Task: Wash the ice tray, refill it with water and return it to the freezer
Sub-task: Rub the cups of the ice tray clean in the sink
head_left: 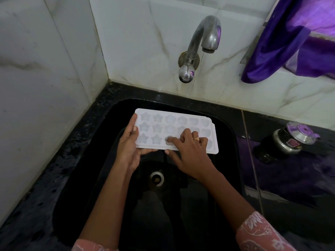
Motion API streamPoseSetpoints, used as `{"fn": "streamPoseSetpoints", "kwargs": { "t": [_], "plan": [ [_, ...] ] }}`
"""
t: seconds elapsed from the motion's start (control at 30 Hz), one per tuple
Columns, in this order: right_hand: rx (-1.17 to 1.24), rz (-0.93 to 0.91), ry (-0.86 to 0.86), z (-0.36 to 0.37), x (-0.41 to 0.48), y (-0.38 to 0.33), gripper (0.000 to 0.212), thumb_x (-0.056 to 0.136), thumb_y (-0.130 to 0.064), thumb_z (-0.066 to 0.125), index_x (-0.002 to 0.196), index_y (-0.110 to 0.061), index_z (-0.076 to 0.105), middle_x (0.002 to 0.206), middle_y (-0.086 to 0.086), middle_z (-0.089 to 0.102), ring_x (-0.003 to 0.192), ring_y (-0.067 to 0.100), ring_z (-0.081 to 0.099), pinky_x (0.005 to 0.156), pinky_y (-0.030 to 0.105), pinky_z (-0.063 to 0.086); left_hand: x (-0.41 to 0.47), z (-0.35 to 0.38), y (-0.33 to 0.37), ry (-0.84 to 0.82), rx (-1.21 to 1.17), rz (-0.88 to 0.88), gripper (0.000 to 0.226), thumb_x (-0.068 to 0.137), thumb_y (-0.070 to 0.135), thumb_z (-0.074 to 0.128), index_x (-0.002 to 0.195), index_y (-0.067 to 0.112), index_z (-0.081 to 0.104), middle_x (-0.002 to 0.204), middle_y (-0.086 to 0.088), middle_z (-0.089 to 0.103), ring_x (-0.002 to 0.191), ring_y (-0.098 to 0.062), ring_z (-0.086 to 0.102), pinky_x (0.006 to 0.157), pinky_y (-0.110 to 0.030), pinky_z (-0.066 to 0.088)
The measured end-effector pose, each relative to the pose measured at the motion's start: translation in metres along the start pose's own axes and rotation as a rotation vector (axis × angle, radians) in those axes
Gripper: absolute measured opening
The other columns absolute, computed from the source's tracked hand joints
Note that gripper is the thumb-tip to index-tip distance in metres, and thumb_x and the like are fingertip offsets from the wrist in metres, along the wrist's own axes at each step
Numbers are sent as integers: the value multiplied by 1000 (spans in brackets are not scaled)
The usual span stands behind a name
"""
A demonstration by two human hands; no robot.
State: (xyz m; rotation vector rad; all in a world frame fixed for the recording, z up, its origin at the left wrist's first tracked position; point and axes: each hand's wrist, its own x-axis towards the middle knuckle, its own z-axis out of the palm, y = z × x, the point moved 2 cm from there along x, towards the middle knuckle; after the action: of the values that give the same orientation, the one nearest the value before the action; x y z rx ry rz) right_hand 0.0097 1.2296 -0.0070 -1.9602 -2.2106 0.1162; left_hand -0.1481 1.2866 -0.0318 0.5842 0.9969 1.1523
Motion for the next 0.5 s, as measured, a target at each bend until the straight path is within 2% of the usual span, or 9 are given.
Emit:
{"fn": "streamPoseSetpoints", "kwargs": {
  "t": [0.1, 0.2, 0.43, 0.5],
  "plan": [
    [-8, -11, 3, 0, 1, 0, 55, 84, -57, 22, 124, -31, 49, 100, -2, 34, 93, 16, 35, 77, 33, 17, -1, 1, 1, 4, -5, -1, 35, 99, 20, 38, 127, 37, 51, 116, 11, 57, 109, -20, 57, 66, -44, 59],
    [5, -22, 17, 0, 2, 0, 51, 84, -55, 22, 121, -33, 49, 96, -5, 27, 89, 11, 27, 76, 32, 16, -1, 2, 2, 11, -5, -1, 34, 100, 20, 37, 126, 37, 52, 125, 6, 54, 112, -22, 56, 68, -44, 58],
    [35, -28, 21, -2, 1, 0, 34, 88, -45, 39, 114, -30, 54, 96, -4, 28, 89, 12, 27, 76, 32, 14, -1, 2, 3, 6, 4, 7, 35, 100, 21, 37, 128, 36, 51, 117, 11, 56, 106, -18, 58, 67, -44, 59],
    [37, -18, 24, -3, 1, -1, 33, 88, -45, 42, 113, -28, 55, 97, -3, 30, 90, 14, 31, 77, 32, 15, -2, 2, 2, 6, -4, 1, 35, 100, 20, 37, 129, 35, 51, 114, 12, 57, 104, -17, 58, 66, -44, 59]
  ]
}}
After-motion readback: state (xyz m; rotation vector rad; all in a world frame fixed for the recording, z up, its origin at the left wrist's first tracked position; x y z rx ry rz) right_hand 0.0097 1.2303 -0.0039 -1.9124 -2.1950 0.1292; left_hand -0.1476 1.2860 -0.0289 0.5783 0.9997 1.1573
